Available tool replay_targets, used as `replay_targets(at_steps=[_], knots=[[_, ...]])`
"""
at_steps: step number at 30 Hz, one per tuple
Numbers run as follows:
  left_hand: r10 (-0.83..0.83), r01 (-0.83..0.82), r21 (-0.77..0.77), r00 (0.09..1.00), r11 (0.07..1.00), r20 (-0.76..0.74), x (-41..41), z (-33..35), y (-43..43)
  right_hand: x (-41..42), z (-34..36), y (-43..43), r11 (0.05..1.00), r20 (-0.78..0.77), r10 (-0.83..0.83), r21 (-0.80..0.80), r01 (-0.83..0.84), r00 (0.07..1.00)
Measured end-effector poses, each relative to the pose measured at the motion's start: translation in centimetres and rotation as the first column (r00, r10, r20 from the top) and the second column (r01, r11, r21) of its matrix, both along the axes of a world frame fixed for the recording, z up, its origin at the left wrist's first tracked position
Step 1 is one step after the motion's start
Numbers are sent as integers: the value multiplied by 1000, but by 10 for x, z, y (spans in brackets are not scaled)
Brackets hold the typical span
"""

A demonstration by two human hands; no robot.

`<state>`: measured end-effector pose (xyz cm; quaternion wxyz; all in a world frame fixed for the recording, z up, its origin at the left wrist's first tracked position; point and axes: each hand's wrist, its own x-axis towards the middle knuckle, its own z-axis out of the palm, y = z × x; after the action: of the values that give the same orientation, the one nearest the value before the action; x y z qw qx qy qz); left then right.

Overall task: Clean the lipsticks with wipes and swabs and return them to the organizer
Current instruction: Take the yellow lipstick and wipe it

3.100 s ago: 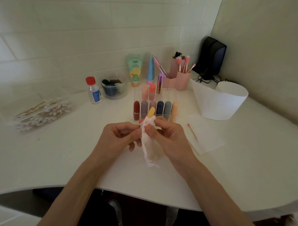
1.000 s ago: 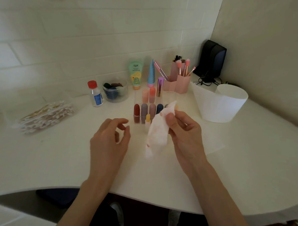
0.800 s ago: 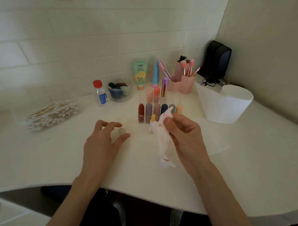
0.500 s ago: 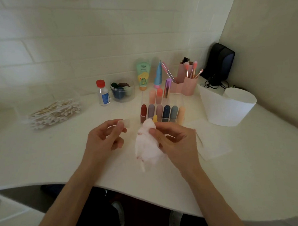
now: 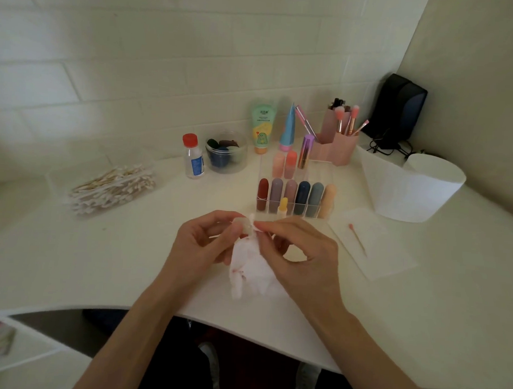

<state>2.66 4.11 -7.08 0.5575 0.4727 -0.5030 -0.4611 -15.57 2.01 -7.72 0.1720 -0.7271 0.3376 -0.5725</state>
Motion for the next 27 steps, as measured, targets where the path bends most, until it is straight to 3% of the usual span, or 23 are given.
replay_targets(at_steps=[3, 9, 15, 20, 27], knots=[[-8, 8, 2, 1000, 1000, 12, 1, -1, 1, 3, -6, 0, 997, -77, 0, -83, -6, 997], [-36, 36, 7, 999, 999, -27, 2, -3, 0, 1, -12, -6, 997, -154, 46, -56, -55, 987], [-8, 10, -68, 1000, 998, 20, 0, -1, 0, 0, -12, -9, 996, -84, 88, -10, -90, 993], [58, -49, -147, 997, 988, 57, 2, -5, -2, 4, -7, -4, 969, 74, 162, 178, -173, 984], [-75, 77, -37, 996, 996, 48, 1, -1, -1, 1, -6, -1, 964, 75, 198, 166, -208, 977]])
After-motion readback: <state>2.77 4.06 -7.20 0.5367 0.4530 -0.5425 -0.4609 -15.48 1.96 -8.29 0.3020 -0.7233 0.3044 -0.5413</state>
